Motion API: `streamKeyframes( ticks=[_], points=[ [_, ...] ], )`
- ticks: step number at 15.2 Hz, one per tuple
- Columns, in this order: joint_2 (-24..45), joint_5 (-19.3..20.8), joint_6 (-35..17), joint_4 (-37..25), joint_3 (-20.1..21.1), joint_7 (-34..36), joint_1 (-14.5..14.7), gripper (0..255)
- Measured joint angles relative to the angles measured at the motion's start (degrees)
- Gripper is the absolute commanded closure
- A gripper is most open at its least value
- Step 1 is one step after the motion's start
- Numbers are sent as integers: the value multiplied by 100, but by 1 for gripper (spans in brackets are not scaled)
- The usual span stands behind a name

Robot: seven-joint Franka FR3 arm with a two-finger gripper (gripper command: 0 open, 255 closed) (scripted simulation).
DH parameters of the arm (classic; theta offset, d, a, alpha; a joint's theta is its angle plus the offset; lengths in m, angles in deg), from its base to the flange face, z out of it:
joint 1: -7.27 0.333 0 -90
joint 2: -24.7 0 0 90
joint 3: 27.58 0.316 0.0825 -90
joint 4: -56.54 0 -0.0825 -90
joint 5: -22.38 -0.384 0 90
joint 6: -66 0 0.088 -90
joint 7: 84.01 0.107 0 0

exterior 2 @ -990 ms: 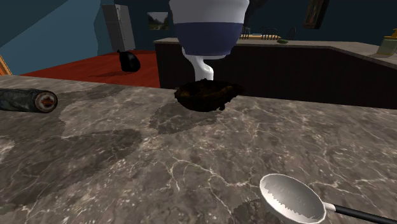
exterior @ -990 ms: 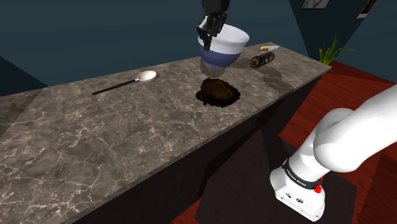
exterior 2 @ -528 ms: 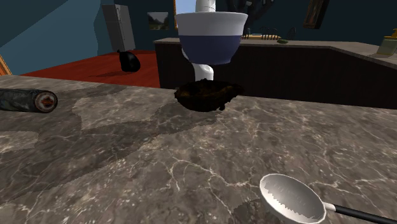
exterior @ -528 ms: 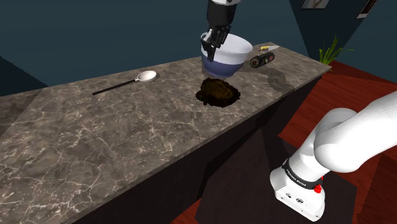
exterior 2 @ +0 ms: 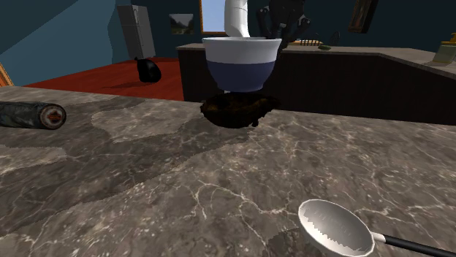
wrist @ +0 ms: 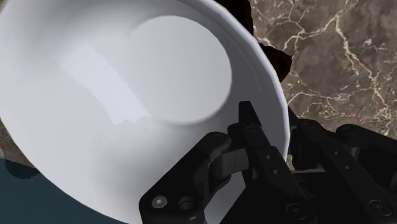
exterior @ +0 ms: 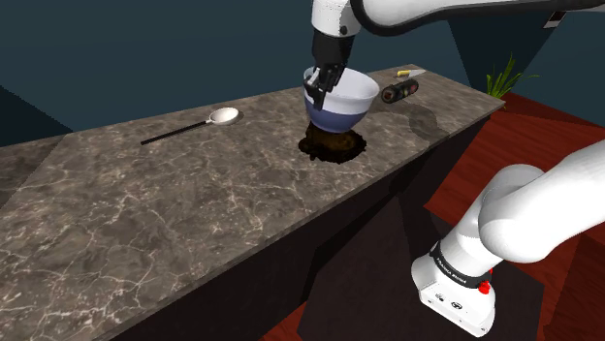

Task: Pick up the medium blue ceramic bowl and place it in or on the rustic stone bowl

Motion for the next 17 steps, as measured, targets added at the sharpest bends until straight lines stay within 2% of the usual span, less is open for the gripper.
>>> streamKeyframes(
  ticks=[5,11,12,17],
  points=[
    [-1,11,-358,362,5,51,2,255],
    [15,15,-418,403,17,73,4,255],
    [14,15,-418,403,17,73,4,0],
    [14,16,-417,403,16,74,4,0]
  ],
)
